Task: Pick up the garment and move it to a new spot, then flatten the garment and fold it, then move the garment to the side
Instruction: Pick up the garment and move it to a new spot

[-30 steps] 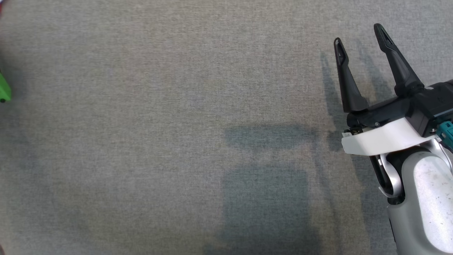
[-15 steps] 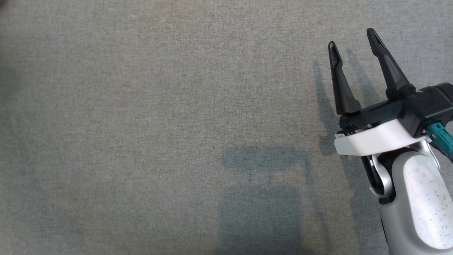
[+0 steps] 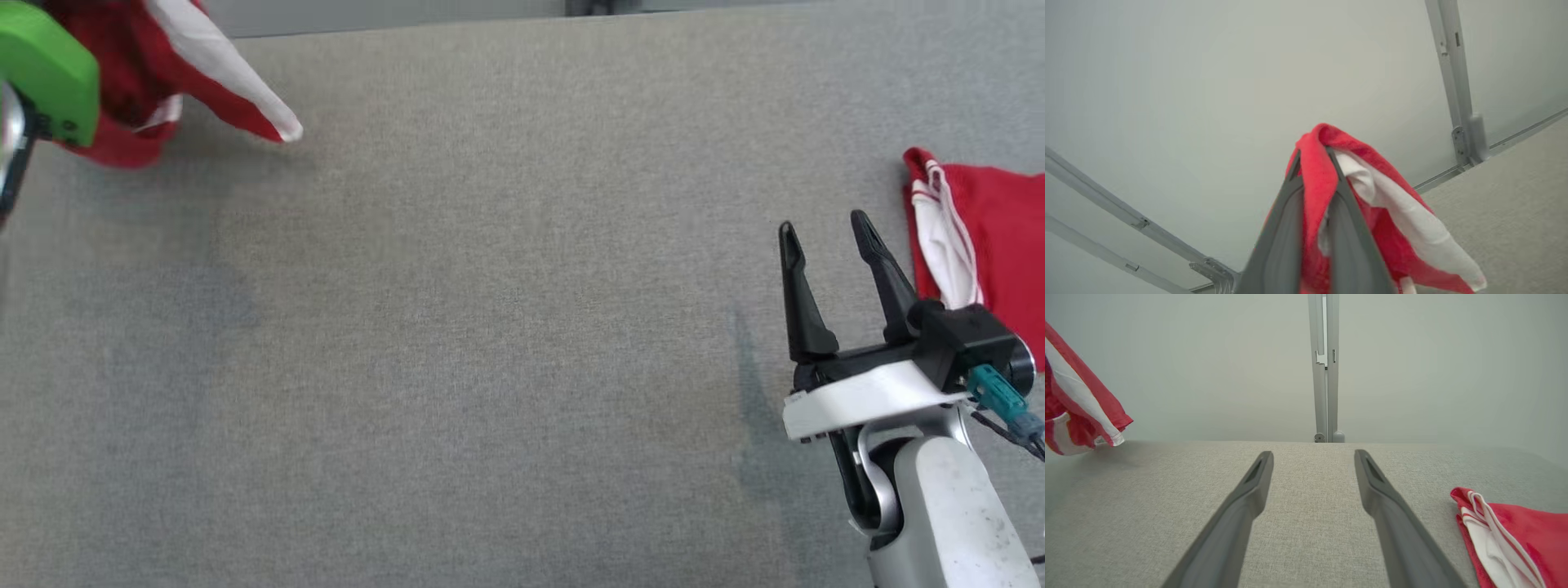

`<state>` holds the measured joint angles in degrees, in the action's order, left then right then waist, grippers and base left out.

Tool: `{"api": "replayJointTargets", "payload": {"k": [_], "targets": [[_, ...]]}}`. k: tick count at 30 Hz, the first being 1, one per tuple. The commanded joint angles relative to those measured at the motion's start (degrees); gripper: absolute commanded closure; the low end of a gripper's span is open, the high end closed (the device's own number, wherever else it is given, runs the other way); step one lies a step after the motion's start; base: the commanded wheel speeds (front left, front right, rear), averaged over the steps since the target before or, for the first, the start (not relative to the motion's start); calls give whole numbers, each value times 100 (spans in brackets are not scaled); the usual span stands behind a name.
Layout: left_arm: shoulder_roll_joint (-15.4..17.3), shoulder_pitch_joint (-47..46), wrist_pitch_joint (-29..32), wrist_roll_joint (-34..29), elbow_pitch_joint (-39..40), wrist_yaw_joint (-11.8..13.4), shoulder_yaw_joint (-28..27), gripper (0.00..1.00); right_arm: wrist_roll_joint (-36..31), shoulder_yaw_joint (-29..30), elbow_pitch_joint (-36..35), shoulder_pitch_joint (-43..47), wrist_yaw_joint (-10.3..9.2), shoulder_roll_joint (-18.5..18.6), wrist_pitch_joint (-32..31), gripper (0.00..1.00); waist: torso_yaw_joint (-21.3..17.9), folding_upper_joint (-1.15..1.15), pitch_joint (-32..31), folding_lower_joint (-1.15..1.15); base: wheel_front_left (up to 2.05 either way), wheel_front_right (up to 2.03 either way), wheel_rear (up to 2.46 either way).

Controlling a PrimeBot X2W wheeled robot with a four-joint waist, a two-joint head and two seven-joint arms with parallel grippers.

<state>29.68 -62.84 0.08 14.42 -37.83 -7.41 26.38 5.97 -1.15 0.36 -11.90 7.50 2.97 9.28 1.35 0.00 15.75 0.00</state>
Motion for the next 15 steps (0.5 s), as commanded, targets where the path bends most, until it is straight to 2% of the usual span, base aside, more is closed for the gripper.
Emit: {"api": "replayJointTargets", "payload": {"k": [1, 4, 8, 15], "targets": [[-4, 142, 133, 204, 325, -3, 186, 100, 18, 67, 34, 165, -2, 1, 47, 0, -393, 0, -702, 0, 0, 0, 0], [5, 285, 524, 641, 1127, -1, 541, 100, 88, 141, 72, 315, -1, -5, 68, 0, -547, 0, -847, 0, 0, 0, 0], [-101, 569, 1113, 1056, 2065, 10, 715, 100, 208, 193, 92, 440, -2, -1, 110, 0, -769, 0, -922, 0, 0, 0, 0], [-521, 1335, 1908, 1618, 3536, 609, 809, 100, 366, 174, 149, 442, -1, -4, 191, 0, -1118, 0, -760, 0, 0, 0, 0]]}}
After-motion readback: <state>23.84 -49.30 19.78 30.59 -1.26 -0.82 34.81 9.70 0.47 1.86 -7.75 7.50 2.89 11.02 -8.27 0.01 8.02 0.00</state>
